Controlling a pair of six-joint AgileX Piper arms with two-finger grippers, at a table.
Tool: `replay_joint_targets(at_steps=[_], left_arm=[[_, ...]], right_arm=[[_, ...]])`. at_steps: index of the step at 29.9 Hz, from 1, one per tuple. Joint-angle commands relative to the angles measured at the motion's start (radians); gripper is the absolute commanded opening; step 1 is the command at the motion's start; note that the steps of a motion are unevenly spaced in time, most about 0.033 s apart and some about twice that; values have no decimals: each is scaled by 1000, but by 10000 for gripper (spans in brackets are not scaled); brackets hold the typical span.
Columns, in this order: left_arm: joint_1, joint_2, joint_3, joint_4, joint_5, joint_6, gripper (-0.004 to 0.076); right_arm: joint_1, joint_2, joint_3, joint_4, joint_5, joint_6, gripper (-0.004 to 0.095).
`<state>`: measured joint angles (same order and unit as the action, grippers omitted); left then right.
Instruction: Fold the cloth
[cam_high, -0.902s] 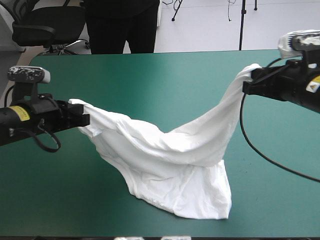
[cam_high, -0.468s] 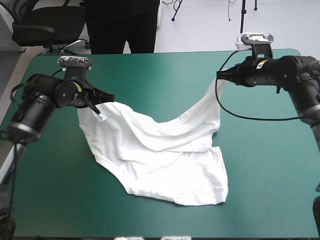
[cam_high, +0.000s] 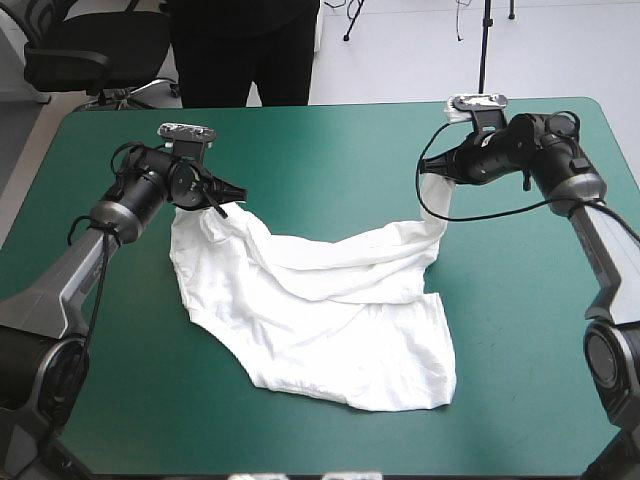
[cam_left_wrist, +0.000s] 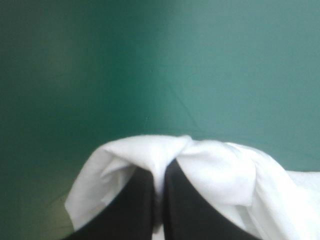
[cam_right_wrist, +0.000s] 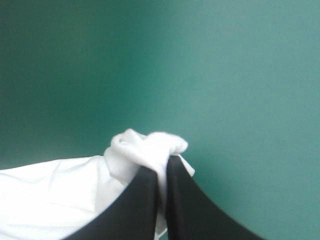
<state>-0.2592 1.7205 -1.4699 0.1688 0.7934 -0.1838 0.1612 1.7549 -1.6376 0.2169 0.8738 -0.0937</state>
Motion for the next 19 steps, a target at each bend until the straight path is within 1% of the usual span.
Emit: replay_joint_targets(at_steps=[1, 2, 3, 4, 5, 6, 7, 8, 10, 11, 12, 14, 16, 19], left_arm=[[2, -38, -43, 17, -56, 15, -8], [2, -33, -47, 17, -53, 34, -8], [2, -29, -52, 15, -47, 51, -3], [2, -25, -58, 15, -35, 56, 11], [2, -19, -68, 15, -23, 68, 43], [2, -14, -75, 15, -12, 94, 89], [2, -9, -84, 17, -4, 117, 135], [2, -5, -99, 17, 14, 151, 218], [2, -3, -127, 17, 44, 197, 340], [2, -3, -150, 39, 74, 206, 426], [2, -3, -177, 61, 99, 204, 473], [2, -9, -236, 100, 174, 192, 533], [2, -33, -281, 131, 213, 166, 535], [2, -104, -310, 138, 272, 168, 536]], right_arm=[[2, -24, -43, -7, -42, -8, 5], [2, -18, -45, -7, -42, -9, 33], [2, -12, -45, -5, -42, -16, 89], [2, -9, -45, -3, -40, -27, 165], [2, -6, -45, -3, -38, -37, 239], [2, -6, -45, -3, -41, -40, 367], [0, -6, -45, -3, -43, -42, 457], [-3, -6, -54, -8, -38, -42, 564], [-3, -6, -86, -32, -8, -40, 731], [-4, -10, -106, -45, 8, -38, 776], [-7, -17, -128, -49, 25, -38, 796], [-19, -36, -165, -49, 57, -38, 791], [-30, -72, -193, -49, 87, -38, 789], [-39, -142, -200, -48, 149, -38, 789]])
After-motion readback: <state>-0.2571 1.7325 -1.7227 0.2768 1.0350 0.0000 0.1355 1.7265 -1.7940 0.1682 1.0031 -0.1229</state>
